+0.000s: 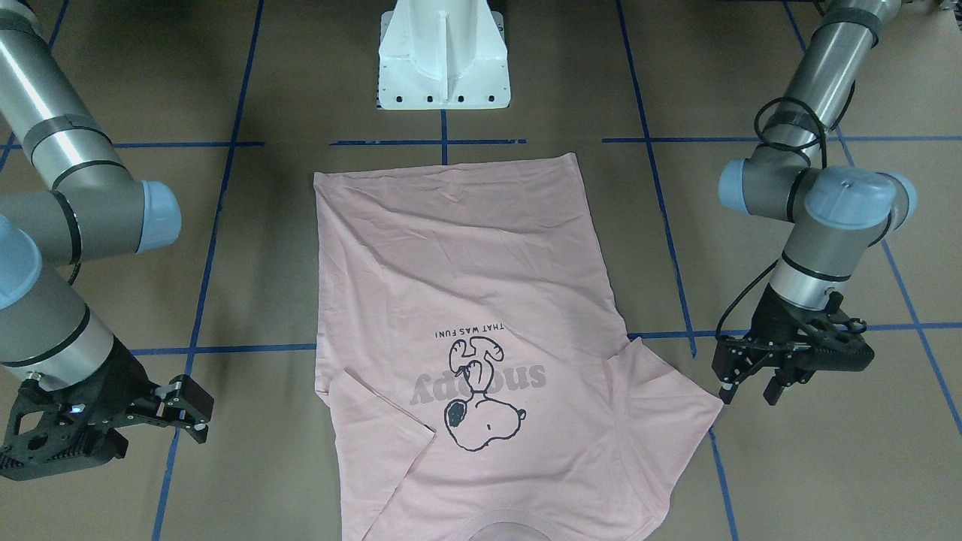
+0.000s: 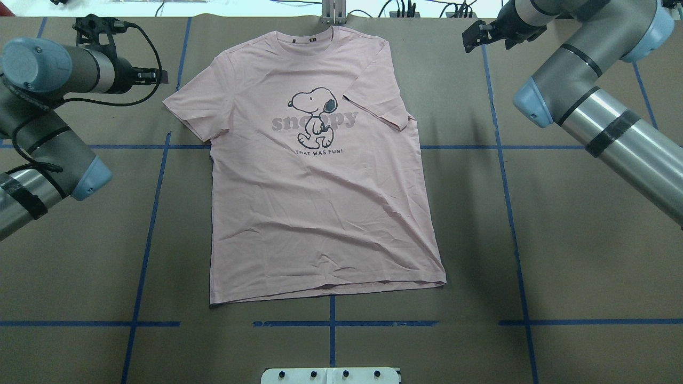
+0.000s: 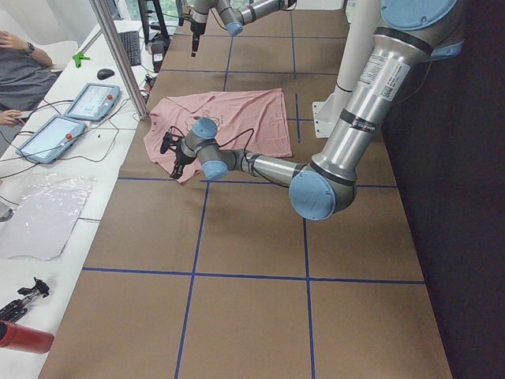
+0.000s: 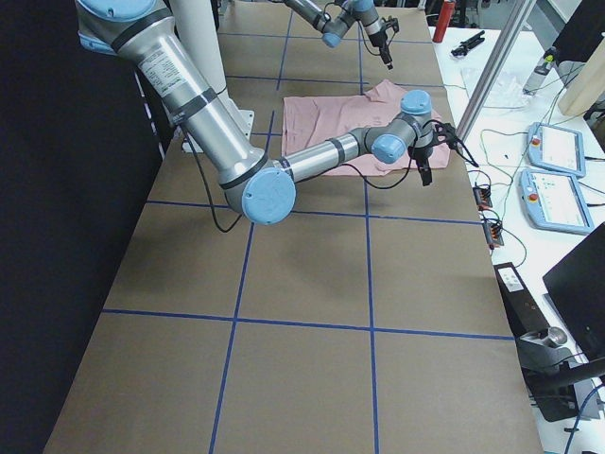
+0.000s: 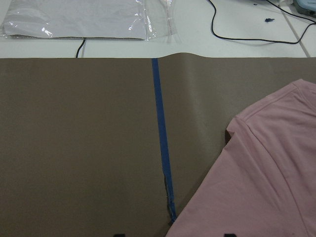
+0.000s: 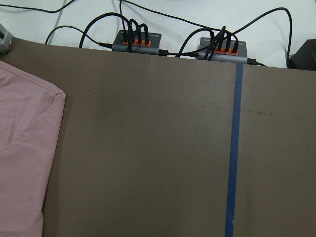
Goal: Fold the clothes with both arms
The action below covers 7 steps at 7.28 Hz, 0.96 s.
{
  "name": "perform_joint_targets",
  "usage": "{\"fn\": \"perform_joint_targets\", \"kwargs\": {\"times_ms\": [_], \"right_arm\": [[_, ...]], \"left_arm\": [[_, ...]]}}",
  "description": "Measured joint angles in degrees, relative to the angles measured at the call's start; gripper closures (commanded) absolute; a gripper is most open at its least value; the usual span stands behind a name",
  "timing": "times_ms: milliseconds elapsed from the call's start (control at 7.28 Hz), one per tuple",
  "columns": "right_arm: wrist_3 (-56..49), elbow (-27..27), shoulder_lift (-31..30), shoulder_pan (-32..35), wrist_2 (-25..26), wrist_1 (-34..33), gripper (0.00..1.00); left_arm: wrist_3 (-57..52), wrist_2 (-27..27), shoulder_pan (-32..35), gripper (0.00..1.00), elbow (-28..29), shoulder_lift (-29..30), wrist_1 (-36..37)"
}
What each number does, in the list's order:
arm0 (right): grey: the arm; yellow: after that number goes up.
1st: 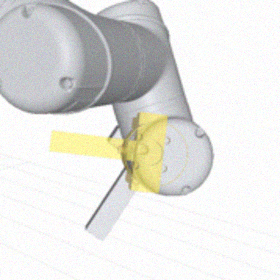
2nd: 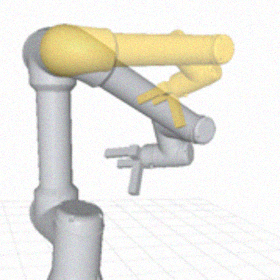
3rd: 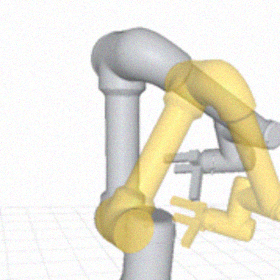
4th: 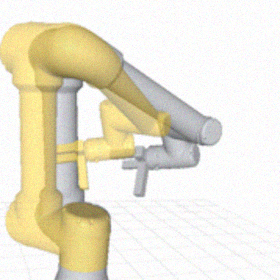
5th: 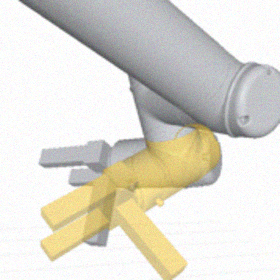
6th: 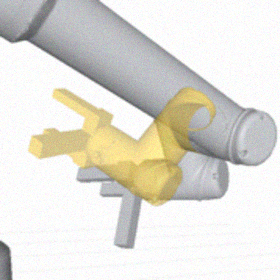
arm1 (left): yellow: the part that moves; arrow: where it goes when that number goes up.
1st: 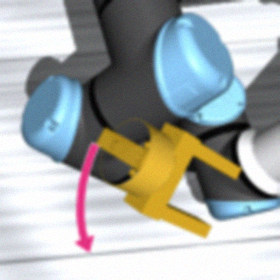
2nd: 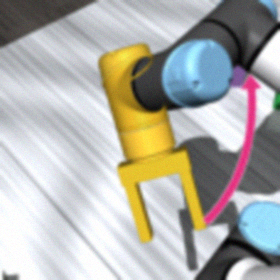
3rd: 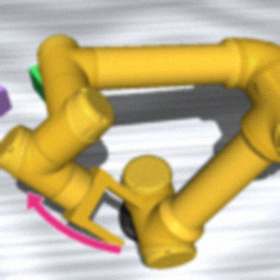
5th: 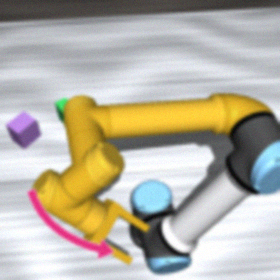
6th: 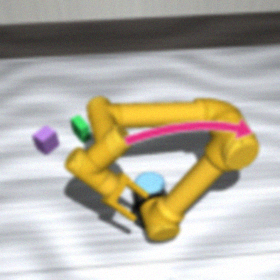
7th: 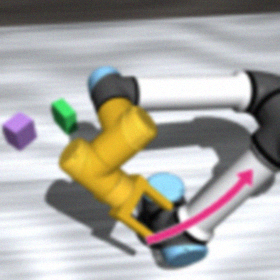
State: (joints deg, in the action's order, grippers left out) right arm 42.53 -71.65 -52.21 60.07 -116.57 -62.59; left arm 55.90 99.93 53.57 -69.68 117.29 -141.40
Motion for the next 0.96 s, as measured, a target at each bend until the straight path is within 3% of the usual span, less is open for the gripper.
{"fn": "perform_joint_targets", "kwargs": {"times_ms": [275, 687, 961], "right_arm": [[-0.02, -0.05, -0.45, 0.09, -0.14, 0.5, 0.0], [0.01, -0.14, -0.47, 0.13, -0.15, 0.57, 0.0], [0.01, -0.15, -0.44, 0.21, -0.14, 0.6, 0.0]], "left_arm": [[0.47, -3.31, -2.13, 0.31, 5.11, 1.87, -2.36], [0.52, -4.52, -3.71, 0.4, 7.51, 2.21, -3.98], [0.52, -4.56, -4.26, 0.52, 7.61, 2.14, -4.08]]}}
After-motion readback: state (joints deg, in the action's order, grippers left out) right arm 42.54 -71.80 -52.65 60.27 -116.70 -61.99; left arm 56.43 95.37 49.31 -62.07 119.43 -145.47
